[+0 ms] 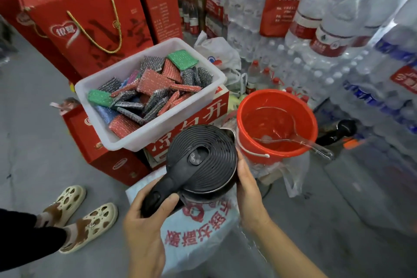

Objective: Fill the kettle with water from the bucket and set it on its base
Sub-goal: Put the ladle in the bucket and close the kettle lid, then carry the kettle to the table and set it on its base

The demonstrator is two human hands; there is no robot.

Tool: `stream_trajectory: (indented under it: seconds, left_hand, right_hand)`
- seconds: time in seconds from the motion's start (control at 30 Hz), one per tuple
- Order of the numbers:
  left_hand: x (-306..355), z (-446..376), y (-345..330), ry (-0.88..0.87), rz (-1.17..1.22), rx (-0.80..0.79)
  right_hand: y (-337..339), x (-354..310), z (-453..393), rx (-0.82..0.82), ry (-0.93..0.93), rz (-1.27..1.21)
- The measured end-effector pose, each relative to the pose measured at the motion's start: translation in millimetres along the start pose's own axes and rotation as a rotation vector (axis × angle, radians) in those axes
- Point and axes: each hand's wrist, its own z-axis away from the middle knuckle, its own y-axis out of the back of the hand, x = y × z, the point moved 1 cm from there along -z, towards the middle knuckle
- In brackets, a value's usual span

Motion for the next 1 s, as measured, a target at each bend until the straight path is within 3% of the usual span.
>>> stream_trajectory:
  seconds: [0.33, 0.53, 0.77, 1.0]
  left_hand:
    - [115.0, 42.4, -94.2, -0.067, -0.043, -0.308]
    - [158.8, 94.4, -166.6, -0.075, -0.069, -0.55]
    - [161.2, 163.4, -232.3, 0.003, -0.11, -0.778]
    - [132.2, 242.6, -284.7, 0.075, -0.199, -1.162]
  right_hand:
    - [64.6, -139.5, 78.1, 0.1, 0.207, 0.075]
    - [110.0, -204.9, 129.0, 0.288, 0.273, 0.139]
    - [166.0, -241.9, 210.9, 0.531, 0.299, 0.097]
    - [205.0, -232.7, 307.0, 0.906, 0.363, 0.04]
